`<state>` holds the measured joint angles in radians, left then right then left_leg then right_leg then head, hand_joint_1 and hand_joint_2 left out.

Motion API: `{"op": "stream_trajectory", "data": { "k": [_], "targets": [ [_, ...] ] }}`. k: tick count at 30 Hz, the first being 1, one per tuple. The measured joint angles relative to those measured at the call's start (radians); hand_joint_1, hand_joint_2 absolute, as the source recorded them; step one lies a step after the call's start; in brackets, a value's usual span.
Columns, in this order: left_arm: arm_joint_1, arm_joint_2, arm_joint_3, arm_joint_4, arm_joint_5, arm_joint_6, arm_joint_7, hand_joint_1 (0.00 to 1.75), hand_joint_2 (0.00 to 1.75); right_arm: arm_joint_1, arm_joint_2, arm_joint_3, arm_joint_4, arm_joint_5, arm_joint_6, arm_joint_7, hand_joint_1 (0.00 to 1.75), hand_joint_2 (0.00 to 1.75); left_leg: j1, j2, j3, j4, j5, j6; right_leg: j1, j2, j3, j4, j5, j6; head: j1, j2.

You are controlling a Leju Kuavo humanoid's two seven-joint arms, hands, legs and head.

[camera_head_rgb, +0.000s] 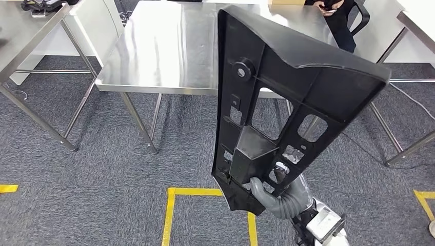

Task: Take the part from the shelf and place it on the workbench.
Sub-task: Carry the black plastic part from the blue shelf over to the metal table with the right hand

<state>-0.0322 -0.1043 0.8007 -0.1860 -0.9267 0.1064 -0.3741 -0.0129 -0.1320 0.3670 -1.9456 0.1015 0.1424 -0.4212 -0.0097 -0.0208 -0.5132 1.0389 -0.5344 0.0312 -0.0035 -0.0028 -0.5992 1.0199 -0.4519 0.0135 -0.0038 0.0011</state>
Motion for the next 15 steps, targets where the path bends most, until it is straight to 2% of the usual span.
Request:
{"op": "stream_trajectory", "data": {
  "k": [2, 5, 6, 7, 9, 10, 12, 13, 15],
  "targets": [
    [-0.002, 0.0, 0.0, 0.0, -0.002, 0.0, -0.001, 0.0, 1.75, -0.003, 0.002, 0.0, 0.0, 0.003, -0.002, 0.001, 1.75, 1.75, 0.003, 0.006, -0.026, 0.056, -0.02, -0.012, -0.009, 0.001, 0.022, -0.005, -0.008, -0.012, -0.002, 0.0],
    [-0.003, 0.0, 0.0, -0.001, -0.004, 0.0, -0.002, 0.0, 1.75, -0.006, 0.003, 0.0, 0.002, 0.006, -0.007, 0.004, 1.75, 1.75, 0.016, 0.013, -0.132, 0.21, -0.079, -0.032, -0.01, 0.001, 0.039, -0.006, -0.024, -0.022, -0.005, 0.0],
    [-0.002, 0.001, 0.0, -0.001, -0.004, 0.0, -0.002, 0.0, 1.75, -0.005, 0.003, 0.0, 0.002, 0.006, -0.009, 0.005, 1.75, 1.75, 0.02, 0.013, -0.161, 0.238, -0.082, -0.037, -0.01, 0.001, 0.045, -0.006, -0.03, -0.021, -0.005, 0.0],
    [-0.001, 0.001, 0.0, -0.001, -0.004, 0.0, -0.002, 0.0, 1.75, -0.004, 0.003, 0.0, 0.003, 0.007, -0.01, 0.006, 1.75, 1.75, 0.023, 0.014, -0.175, 0.234, -0.065, -0.04, -0.012, 0.002, 0.053, -0.006, -0.037, -0.018, -0.005, 0.0],
    [0.0, 0.003, 0.0, -0.001, -0.005, 0.0, -0.002, 0.0, 1.75, -0.003, 0.003, 0.0, 0.004, 0.007, -0.01, 0.007, 1.75, 1.75, 0.031, 0.018, -0.15, 0.131, 0.02, -0.046, -0.017, 0.003, 0.074, -0.006, -0.053, -0.009, -0.005, 0.0],
    [0.0, 0.003, 0.0, 0.0, -0.005, -0.001, -0.002, 0.0, 1.75, -0.003, 0.003, 0.0, 0.004, 0.008, -0.01, 0.008, 1.75, 1.75, 0.031, 0.019, -0.13, 0.076, 0.048, -0.047, -0.018, 0.003, 0.086, -0.006, -0.061, -0.003, -0.005, 0.0],
    [-0.002, 0.003, 0.0, 0.0, -0.006, -0.003, -0.002, 0.0, 1.75, -0.004, 0.004, 0.001, 0.004, 0.008, -0.011, 0.008, 1.75, 1.75, 0.026, 0.02, -0.105, 0.017, 0.052, -0.037, -0.016, 0.003, 0.094, -0.008, -0.073, 0.012, -0.007, 0.0],
    [-0.001, 0.003, 0.0, 0.0, -0.007, -0.005, -0.001, 0.0, 1.75, -0.004, 0.004, 0.001, 0.005, 0.009, -0.012, 0.009, 1.75, 1.75, 0.022, 0.02, -0.103, 0.015, 0.042, -0.027, -0.014, 0.003, 0.098, -0.005, -0.075, 0.019, -0.007, 0.0],
    [0.001, 0.004, 0.0, 0.0, -0.009, -0.009, -0.001, 0.0, 1.75, -0.003, 0.005, 0.002, 0.005, 0.009, -0.013, 0.01, 1.75, 1.75, 0.02, 0.019, -0.085, 0.009, 0.053, -0.004, -0.014, 0.002, 0.103, 0.004, -0.08, 0.033, -0.005, 0.0]
  ]
}}
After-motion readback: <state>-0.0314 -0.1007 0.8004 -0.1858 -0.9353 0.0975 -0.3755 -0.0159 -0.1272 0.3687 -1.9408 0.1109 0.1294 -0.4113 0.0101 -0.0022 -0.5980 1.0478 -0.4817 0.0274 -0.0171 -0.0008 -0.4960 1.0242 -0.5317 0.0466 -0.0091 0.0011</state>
